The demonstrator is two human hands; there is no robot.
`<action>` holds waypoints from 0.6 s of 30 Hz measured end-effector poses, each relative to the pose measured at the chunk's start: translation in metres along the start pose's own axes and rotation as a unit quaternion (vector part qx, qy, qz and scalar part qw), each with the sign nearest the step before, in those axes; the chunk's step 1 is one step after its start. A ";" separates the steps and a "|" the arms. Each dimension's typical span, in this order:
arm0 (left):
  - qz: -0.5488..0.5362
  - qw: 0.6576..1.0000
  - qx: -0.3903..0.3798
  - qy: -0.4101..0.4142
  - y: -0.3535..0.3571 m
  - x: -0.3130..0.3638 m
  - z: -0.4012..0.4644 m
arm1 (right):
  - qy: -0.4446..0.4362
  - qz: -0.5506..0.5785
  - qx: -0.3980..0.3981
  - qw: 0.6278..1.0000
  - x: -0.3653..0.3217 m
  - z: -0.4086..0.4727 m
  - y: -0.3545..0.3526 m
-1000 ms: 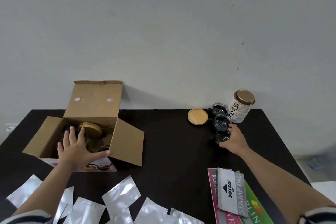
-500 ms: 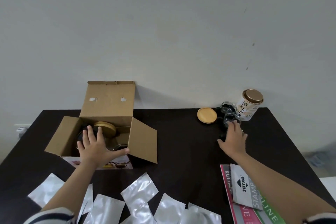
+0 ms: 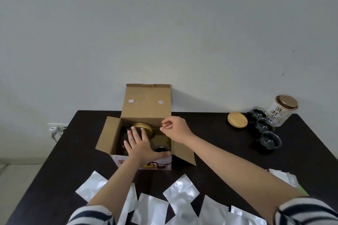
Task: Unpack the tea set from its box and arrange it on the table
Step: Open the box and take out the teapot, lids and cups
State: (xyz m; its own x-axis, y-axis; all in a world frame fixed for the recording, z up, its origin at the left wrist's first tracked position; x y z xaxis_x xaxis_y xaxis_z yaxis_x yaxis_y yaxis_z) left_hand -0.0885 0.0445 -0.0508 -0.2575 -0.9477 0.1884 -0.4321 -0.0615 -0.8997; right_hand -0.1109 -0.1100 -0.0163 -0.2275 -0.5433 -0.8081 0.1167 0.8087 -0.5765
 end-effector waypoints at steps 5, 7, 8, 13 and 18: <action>0.059 0.997 0.001 0.052 -0.011 -0.021 0.003 | 0.066 -0.247 -0.176 0.951 -0.023 0.023 0.033; 0.066 0.995 0.015 0.075 -0.007 -0.027 0.001 | 0.087 -0.330 -0.217 0.915 -0.026 0.028 0.043; 0.064 0.994 0.024 0.083 -0.005 -0.029 -0.001 | 0.098 -0.361 -0.237 0.896 -0.028 0.030 0.048; 0.051 0.992 0.073 0.088 0.003 -0.032 0.000 | 0.114 -0.444 -0.298 0.837 -0.022 0.036 0.067; 0.052 0.991 0.082 0.092 0.004 -0.032 0.000 | 0.093 -0.475 -0.315 0.816 -0.012 0.037 0.080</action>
State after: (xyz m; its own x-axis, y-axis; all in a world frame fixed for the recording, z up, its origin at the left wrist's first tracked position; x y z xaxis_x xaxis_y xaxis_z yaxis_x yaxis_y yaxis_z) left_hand -0.0821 0.0743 -0.0607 -0.4539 -0.8790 0.1461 -0.2520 -0.0307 -0.9672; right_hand -0.0629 -0.0474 -0.0573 -0.0757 -0.9965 0.0342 -0.7047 0.0291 -0.7089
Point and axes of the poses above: each hand's wrist, its own z-axis towards the middle knuckle, its own y-axis out of the palm, x = y × z, the point moved 2 cm from there along z, towards the middle knuckle, and after that the axes turned 1 degree about y, right-handed, at the moved point
